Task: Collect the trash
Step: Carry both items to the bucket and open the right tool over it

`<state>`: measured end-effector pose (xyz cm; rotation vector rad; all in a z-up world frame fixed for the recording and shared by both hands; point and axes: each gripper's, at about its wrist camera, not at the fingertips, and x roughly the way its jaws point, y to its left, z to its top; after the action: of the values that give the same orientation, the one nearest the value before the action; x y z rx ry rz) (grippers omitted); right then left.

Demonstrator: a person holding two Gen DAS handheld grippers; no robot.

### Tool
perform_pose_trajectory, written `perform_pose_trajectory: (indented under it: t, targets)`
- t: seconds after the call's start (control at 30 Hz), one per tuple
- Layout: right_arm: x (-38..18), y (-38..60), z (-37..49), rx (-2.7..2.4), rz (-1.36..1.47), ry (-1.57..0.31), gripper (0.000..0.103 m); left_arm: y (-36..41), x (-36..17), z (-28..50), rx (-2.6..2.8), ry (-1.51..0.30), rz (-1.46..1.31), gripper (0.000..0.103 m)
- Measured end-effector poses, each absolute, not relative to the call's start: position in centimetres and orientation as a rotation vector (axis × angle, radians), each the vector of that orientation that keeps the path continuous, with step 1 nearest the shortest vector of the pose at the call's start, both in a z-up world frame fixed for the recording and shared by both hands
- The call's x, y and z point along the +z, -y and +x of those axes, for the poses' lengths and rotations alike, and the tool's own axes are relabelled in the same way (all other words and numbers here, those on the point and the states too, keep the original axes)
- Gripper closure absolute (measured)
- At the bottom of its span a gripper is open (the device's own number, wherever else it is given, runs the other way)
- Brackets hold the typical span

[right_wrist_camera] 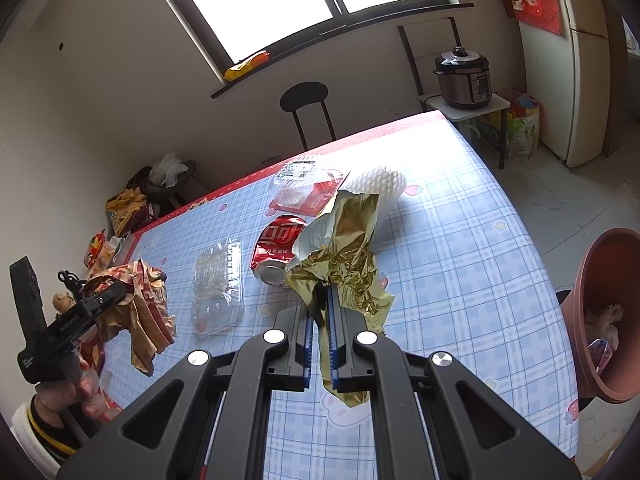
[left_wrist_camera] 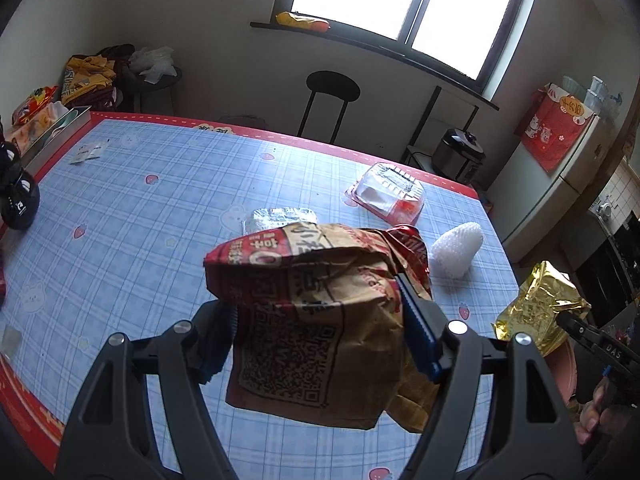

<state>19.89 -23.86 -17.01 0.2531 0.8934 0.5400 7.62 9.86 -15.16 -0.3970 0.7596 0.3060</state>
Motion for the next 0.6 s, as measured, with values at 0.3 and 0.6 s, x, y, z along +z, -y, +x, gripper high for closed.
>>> perform_pose_trajectory:
  t: [0.3,0.6]
  targets:
    - [-15.4,27.4,18.4,0.501,0.244,-0.849,0.096,-4.4,-13.4,7.3,0.213,-0.726,-0.370,0.030]
    - [-14.2,31.8,17.6,0.452,0.264,-0.808,0.096,1.3,-12.7,8.6,0.101,-0.727,-0.345,0.030]
